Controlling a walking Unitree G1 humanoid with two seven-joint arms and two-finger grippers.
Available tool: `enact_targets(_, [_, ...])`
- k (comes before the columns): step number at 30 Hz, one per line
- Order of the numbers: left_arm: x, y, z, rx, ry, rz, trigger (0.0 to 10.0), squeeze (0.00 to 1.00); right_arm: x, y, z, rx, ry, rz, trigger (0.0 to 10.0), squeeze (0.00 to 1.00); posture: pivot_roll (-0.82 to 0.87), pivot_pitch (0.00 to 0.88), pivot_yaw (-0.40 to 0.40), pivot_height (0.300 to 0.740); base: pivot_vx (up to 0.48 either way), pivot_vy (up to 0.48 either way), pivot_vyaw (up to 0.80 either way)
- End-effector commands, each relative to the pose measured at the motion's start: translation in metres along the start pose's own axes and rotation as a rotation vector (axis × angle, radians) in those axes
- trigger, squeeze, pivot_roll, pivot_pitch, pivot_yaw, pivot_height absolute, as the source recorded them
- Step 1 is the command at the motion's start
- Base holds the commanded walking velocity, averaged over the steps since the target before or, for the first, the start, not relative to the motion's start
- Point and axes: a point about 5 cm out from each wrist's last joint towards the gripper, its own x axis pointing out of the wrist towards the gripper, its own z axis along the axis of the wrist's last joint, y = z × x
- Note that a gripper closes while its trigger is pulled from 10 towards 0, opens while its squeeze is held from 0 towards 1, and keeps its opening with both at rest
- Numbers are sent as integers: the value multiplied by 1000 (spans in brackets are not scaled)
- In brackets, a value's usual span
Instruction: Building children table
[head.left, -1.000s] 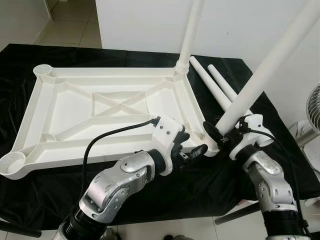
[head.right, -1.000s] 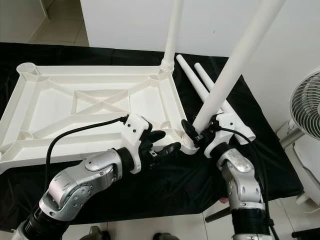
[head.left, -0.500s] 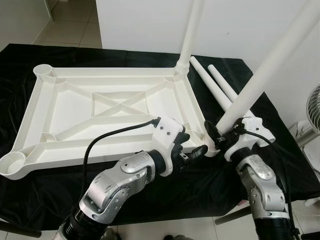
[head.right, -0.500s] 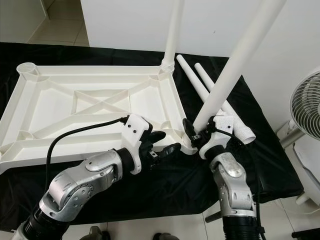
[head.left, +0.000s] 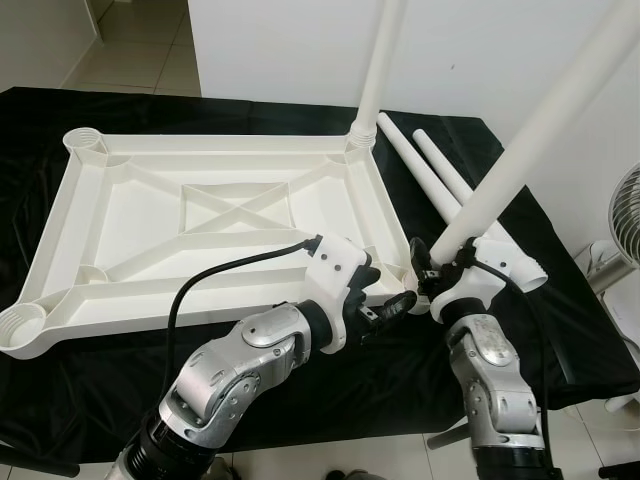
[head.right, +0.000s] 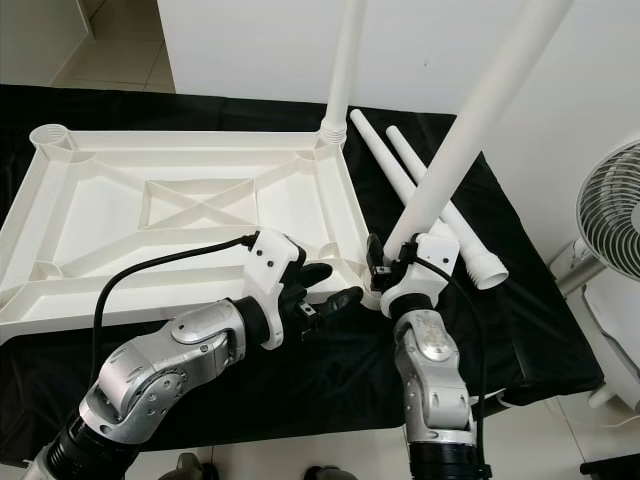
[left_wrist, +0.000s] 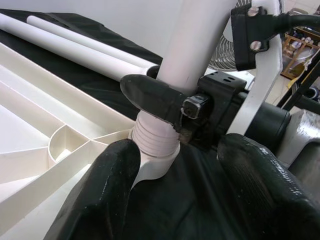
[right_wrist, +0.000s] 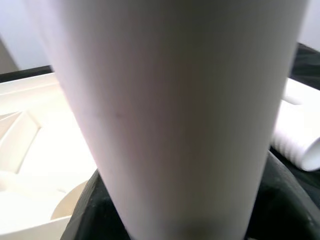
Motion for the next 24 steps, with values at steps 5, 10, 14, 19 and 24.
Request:
enact_targets(5, [1, -8, -2, -1, 8, -84, 10000, 0, -6, 1, -15, -23, 76, -138, 10000, 0, -4, 105, -88, 740, 0, 0, 0])
enact_targets(10, [1, -7, -2, 0, 5, -82, 10000, 0, -9, 5, -14, -23, 76, -149, 10000, 0, -5, 98, -89, 740, 0, 0, 0])
enact_targets(14, [1, -7, -1, 2, 4, -82, 10000, 0, -9, 3, -12, -9, 66, -158, 10000, 1000, -7, 92, -89, 740, 0, 0, 0])
enact_targets(19, [2, -6, -1, 5, 2, -84, 10000, 0, -9, 1, -7, 6, 39, -112, 10000, 1000, -9, 85, -87, 740, 0, 0, 0])
enact_targets(24, [2, -6, -1, 5, 2, -84, 10000, 0, -5, -8, -3, -9, 30, 10, 10000, 310, -10, 85, -87, 740, 0, 0, 0])
